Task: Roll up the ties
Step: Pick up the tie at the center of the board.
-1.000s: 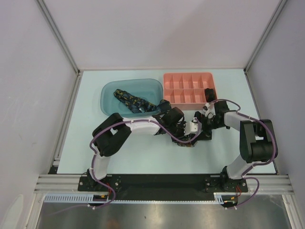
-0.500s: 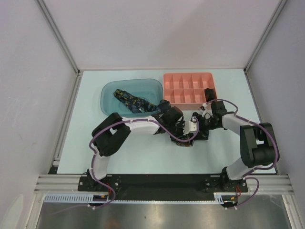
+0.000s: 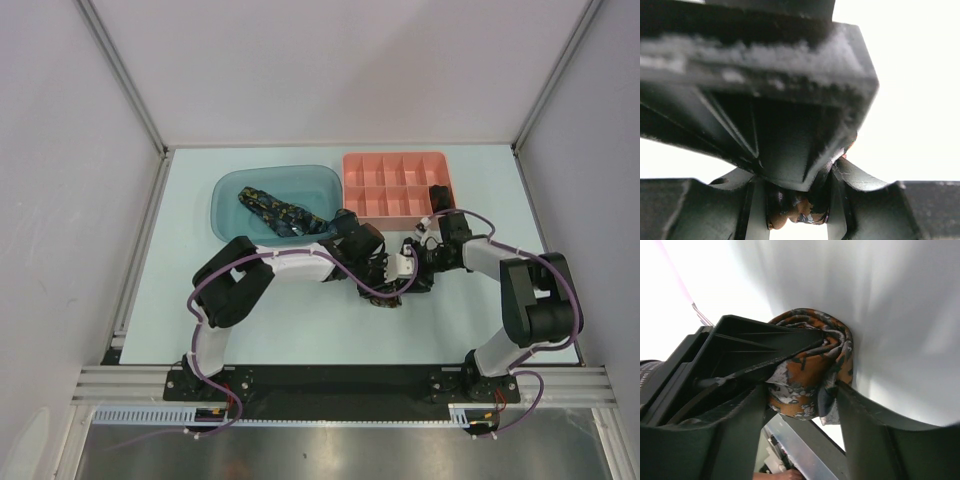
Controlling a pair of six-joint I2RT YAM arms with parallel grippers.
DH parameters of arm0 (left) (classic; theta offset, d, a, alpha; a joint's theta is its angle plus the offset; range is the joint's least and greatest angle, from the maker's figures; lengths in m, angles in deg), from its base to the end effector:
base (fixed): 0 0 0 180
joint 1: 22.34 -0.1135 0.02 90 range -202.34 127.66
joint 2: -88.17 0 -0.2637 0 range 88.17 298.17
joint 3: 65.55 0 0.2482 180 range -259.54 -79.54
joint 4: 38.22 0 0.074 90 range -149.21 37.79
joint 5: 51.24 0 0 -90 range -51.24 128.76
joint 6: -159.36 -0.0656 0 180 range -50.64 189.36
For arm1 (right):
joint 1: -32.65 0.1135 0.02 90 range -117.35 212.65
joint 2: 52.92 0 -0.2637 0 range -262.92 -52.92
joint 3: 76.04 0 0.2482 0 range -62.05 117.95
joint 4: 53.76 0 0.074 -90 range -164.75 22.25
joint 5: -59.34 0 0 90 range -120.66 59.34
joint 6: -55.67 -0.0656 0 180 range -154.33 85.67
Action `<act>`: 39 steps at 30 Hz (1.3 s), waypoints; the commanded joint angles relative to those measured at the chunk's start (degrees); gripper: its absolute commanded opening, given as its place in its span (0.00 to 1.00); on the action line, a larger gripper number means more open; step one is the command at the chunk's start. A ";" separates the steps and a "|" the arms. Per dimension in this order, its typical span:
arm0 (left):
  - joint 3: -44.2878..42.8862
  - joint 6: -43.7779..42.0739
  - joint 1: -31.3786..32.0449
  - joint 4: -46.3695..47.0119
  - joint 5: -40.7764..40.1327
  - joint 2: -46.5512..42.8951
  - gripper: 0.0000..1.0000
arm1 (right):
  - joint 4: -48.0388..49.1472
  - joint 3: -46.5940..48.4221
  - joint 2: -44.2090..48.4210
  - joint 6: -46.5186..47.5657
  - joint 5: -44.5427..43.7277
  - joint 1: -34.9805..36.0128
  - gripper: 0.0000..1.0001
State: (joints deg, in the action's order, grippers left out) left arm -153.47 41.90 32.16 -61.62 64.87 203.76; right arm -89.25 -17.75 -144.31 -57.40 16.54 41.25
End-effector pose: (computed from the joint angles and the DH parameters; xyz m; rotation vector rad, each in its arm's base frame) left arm 0.2304 -0.3727 0.1327 1.7801 1.7393 -0.7642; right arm 0.2673 0.0891 0.1312 0.1202 2.7381 1.2889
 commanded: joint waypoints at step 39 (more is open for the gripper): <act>8.36 6.11 -7.04 -6.22 6.23 -20.48 1.00 | -12.50 9.31 6.49 8.37 0.44 -4.38 0.00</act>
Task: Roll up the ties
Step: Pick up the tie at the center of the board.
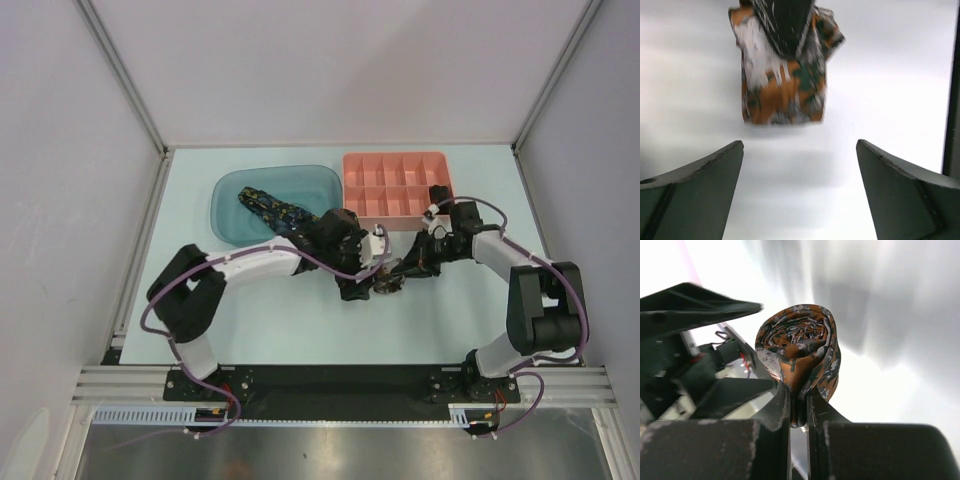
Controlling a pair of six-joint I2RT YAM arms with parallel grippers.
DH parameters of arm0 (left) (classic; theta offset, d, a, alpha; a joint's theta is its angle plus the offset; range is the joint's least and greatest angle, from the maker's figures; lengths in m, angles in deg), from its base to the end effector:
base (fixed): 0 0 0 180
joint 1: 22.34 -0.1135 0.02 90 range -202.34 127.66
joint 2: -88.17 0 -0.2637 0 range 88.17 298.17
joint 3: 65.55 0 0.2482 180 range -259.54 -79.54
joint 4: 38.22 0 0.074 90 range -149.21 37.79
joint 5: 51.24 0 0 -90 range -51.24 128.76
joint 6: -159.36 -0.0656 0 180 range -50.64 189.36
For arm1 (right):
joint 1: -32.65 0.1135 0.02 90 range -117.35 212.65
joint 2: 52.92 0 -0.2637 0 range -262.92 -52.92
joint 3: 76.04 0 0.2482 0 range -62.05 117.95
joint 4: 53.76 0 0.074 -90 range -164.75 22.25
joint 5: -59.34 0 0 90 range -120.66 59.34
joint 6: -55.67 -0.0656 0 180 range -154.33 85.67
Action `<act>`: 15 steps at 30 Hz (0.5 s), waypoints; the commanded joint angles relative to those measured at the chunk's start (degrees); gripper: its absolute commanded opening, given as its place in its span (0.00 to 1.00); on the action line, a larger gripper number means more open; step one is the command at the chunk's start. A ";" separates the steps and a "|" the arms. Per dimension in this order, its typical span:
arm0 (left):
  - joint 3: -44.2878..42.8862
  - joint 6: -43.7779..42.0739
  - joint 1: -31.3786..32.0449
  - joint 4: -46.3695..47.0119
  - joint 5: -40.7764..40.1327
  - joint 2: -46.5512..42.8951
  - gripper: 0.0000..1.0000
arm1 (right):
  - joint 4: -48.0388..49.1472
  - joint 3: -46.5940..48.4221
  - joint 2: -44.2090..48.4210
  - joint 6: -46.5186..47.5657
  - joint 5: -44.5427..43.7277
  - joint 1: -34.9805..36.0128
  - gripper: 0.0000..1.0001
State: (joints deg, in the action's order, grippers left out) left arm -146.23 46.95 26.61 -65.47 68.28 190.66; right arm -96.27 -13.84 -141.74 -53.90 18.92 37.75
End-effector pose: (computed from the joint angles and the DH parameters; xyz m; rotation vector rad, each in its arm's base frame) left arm 0.2340 -0.3179 0.1797 1.6154 1.8390 -0.8334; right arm 0.2724 0.0745 0.1570 0.1115 2.6897 1.3158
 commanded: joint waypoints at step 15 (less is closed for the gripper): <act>4.20 2.19 -6.23 -9.07 3.35 -19.35 1.00 | -29.40 47.03 -5.04 27.57 -14.59 -7.12 0.00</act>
State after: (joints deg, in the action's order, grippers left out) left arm -142.96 47.01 20.99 -73.95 70.40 174.97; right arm -117.44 24.61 -141.60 -33.82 8.37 32.81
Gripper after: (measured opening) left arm 0.994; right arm 0.095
